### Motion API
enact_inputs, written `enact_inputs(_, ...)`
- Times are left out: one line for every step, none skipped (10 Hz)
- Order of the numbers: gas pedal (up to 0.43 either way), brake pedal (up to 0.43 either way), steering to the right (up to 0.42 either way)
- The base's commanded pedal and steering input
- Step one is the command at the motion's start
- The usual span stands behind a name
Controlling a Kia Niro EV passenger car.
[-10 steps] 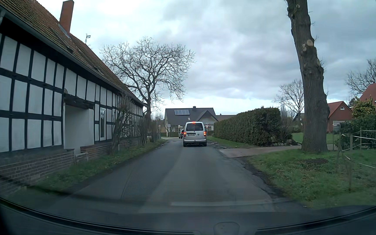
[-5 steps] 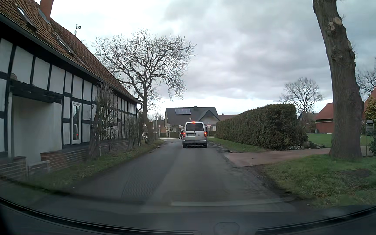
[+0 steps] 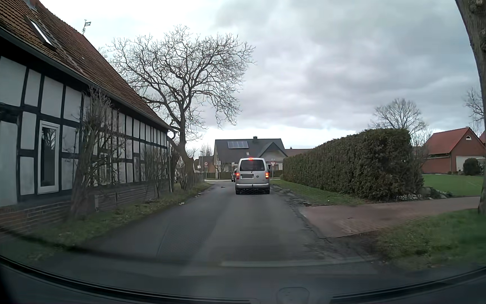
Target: Follow the waypoints while adhering to traffic rules and regulations
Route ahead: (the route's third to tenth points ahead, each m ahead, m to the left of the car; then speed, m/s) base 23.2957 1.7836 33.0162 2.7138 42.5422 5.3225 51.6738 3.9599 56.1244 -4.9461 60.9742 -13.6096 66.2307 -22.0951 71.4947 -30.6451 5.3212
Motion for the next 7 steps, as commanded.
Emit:
enact_inputs(0.000,0.000,-0.014)
enact_inputs(0.000,0.000,-0.014)
enact_inputs(0.000,0.000,-0.012)
enact_inputs(0.000,0.000,-0.012)
enact_inputs(0.000,0.000,-0.011)
enact_inputs(0.000,0.000,-0.011)
enact_inputs(0.000,0.006,-0.011)
